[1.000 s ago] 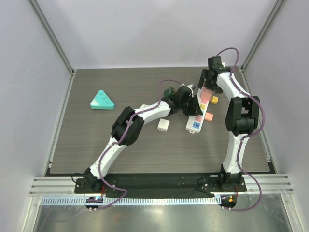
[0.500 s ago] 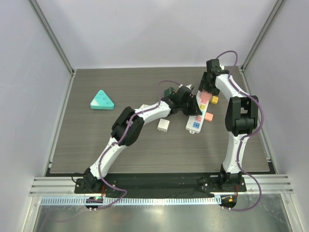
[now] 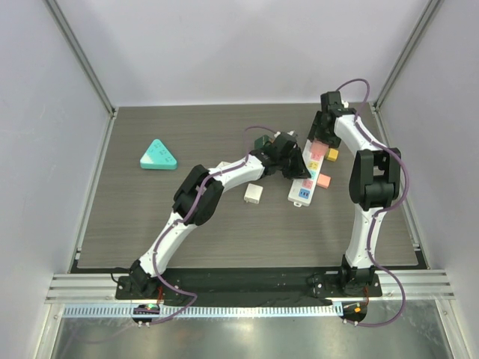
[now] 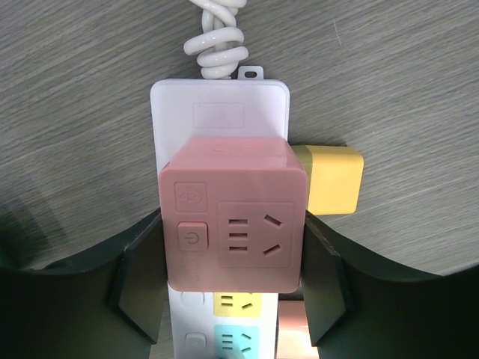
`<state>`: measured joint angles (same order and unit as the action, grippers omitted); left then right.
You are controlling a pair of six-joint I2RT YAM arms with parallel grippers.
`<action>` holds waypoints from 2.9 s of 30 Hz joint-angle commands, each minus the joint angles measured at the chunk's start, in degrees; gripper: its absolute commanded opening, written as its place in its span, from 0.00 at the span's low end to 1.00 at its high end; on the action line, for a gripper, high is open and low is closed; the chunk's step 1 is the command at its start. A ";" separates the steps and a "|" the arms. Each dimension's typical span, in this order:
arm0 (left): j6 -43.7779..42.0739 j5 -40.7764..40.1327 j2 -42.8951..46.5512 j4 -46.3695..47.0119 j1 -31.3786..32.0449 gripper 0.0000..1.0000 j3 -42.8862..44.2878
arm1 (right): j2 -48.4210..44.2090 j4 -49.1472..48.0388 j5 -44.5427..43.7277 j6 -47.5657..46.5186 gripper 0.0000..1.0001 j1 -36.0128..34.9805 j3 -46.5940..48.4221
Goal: Pull the plug off the socket
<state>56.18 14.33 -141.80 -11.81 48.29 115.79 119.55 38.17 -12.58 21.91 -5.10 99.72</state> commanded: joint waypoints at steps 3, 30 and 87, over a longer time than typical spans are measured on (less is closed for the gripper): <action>-1.16 -4.83 -3.93 -9.11 -0.13 0.21 -4.86 | -3.70 -3.19 17.48 5.95 0.01 4.21 0.30; -1.43 -4.84 -5.07 -9.81 -0.22 0.18 -4.69 | -5.29 0.86 6.20 0.40 0.01 -0.35 1.71; -13.21 -7.91 59.77 1.00 -12.33 0.50 -49.41 | -1.78 -18.04 27.96 7.17 0.01 -15.63 8.38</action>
<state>44.88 8.34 -87.79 -8.86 38.02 69.76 114.61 24.97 11.42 26.33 -18.83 104.73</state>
